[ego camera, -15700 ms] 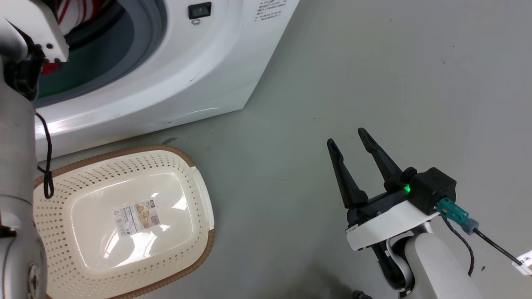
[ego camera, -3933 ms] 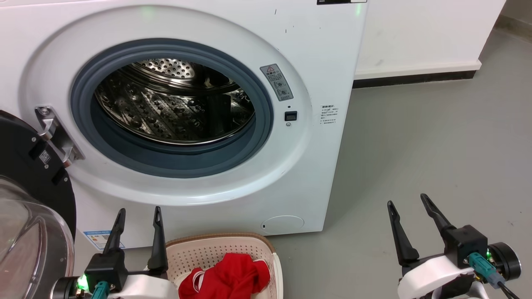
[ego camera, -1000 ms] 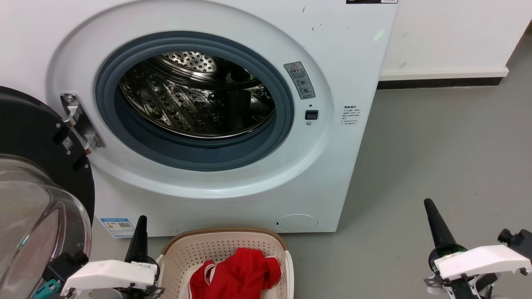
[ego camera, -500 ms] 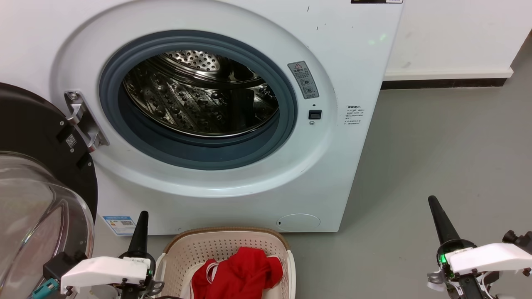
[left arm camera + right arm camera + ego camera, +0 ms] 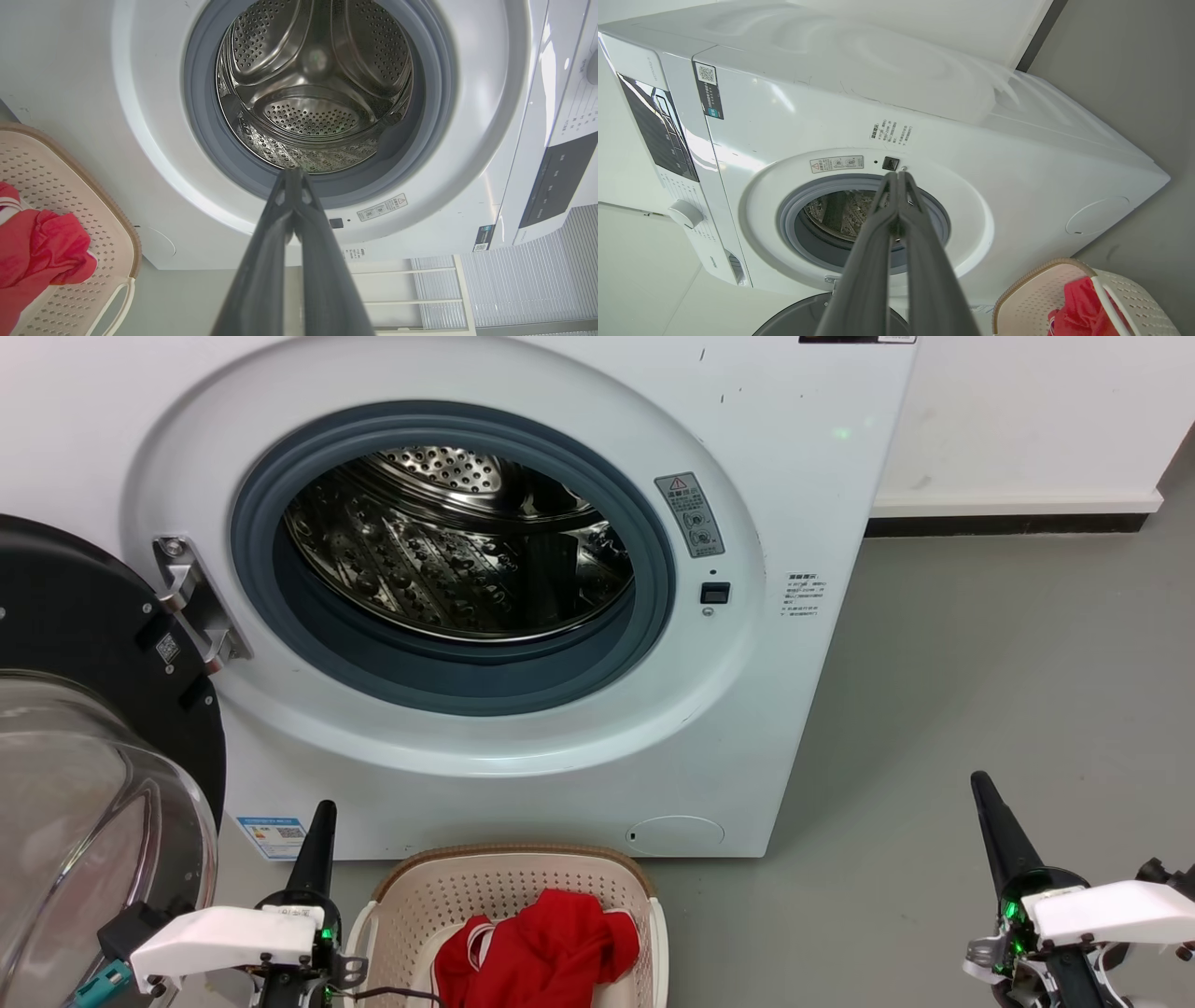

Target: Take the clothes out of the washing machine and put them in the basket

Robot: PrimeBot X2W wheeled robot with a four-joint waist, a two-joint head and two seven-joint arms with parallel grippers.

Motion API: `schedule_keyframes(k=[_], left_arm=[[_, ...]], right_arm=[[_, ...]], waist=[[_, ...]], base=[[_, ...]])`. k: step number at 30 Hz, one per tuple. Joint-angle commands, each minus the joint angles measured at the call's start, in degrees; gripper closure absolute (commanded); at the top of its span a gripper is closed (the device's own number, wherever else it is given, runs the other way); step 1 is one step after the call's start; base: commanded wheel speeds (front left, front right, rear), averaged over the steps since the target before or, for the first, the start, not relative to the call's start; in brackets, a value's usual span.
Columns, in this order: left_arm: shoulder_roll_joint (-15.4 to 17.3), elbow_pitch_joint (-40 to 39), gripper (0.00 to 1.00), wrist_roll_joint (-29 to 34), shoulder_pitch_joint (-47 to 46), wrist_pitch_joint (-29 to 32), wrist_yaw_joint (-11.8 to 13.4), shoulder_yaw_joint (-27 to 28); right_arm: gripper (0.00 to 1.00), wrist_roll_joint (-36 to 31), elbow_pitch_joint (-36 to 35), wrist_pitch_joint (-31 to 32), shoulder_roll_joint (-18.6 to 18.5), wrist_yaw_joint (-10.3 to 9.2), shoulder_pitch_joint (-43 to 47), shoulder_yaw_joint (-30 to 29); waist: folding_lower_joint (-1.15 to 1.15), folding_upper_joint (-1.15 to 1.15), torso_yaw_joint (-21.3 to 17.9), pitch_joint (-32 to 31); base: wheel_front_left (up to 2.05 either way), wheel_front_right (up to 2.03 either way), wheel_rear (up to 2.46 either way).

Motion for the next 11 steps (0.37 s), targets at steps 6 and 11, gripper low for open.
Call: schedule_keyframes(k=[6, 11], left_arm=[[0.01, 0.16, 1.0, -3.68, -1.52, 0.97, -0.55, 0.33], [0.0, 0.38, 1.0, -6.11, -1.61, 1.53, -0.77, 0.46]], right_arm=[[1.0, 3.99, 0.31, 0.62, -0.1, -0.01, -1.59, -0.6], [1.0, 6.4, 0.56, 1.01, -0.02, -0.01, -1.88, -0.93]], waist=[[0.0, 0.0, 0.25, 0.05], [0.0, 0.0, 0.44, 0.1]], base=[[0.0, 0.0, 0.0], [0.0, 0.0, 0.0]])
